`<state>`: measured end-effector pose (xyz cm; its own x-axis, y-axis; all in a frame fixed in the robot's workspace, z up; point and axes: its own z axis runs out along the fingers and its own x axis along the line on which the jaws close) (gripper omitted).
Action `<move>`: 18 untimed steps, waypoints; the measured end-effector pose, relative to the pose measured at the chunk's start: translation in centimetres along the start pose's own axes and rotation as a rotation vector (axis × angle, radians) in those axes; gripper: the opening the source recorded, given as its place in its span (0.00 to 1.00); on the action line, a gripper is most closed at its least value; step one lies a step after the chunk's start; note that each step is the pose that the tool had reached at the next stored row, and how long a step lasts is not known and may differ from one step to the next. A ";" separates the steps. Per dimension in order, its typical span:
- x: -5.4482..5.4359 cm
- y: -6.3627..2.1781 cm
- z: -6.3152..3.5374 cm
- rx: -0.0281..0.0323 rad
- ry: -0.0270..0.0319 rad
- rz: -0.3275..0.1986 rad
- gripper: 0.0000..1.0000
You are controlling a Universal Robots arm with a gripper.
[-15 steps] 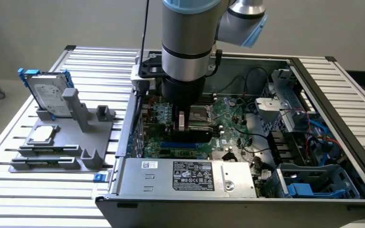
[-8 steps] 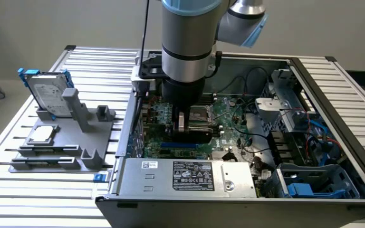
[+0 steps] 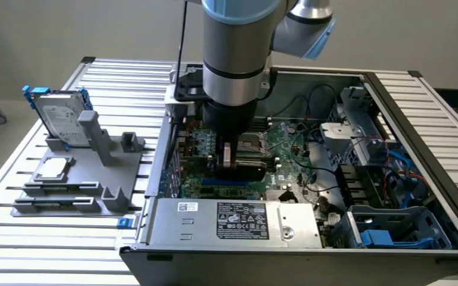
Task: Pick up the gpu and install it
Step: 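Insert the gpu into the slot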
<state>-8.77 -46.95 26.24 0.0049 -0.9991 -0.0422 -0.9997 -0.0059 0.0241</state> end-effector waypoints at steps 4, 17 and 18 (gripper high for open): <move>0.0 0.02 0.22 -0.0016 0.0001 0.000 0.27; 0.0 0.06 0.44 -0.0056 0.0000 0.000 0.27; 0.0 0.07 0.49 -0.0056 -0.0001 0.000 0.27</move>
<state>-8.85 -46.90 25.75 0.0048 -0.9991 -0.0423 -0.9995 -0.0060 0.0296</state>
